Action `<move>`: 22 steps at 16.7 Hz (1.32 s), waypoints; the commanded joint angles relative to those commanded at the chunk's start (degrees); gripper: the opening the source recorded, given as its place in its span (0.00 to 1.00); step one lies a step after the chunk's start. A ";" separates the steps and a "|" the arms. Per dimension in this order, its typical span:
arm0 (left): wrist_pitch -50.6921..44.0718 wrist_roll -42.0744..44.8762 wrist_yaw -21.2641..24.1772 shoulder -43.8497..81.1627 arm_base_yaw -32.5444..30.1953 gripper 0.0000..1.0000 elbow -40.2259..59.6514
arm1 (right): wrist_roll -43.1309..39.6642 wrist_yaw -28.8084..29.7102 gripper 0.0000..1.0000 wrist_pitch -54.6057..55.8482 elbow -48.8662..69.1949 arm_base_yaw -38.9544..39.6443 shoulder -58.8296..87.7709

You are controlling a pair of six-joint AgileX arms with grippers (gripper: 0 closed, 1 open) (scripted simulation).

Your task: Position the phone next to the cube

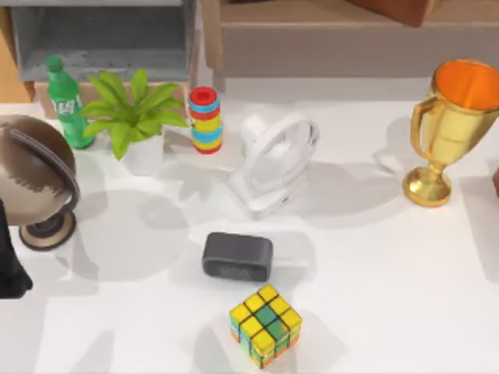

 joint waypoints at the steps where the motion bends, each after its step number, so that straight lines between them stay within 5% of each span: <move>1: 0.00 0.00 0.00 0.00 0.00 1.00 0.00 | -0.01 0.00 0.00 -0.98 0.41 0.00 -0.46; 12: 0.00 0.00 0.00 0.00 0.00 1.00 0.00 | 3.13 0.24 0.00 -4.52 4.42 2.63 -4.38; 22: 0.00 0.00 0.00 0.00 0.00 1.00 0.00 | 29.10 0.24 0.00 -12.73 14.64 24.97 -8.38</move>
